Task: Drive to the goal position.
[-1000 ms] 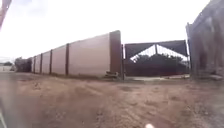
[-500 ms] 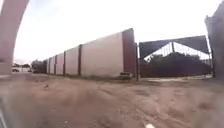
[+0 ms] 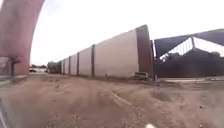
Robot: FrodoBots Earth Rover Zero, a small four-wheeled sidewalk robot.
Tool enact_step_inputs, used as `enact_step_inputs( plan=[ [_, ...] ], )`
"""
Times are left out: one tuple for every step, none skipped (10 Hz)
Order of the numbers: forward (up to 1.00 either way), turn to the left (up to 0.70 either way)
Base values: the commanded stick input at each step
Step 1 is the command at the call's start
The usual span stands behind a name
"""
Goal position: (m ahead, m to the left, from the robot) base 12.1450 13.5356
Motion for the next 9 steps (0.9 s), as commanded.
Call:
enact_step_inputs(
  plan=[
    [0.70, 0.17],
    [0.70, 0.03],
    [0.70, 0.00],
    [0.70, 0.00],
    [0.70, 0.00],
    [0.70, 0.00],
    [0.70, 0.00],
    [0.70, 0.00],
    [0.70, 0.00]
  ],
)
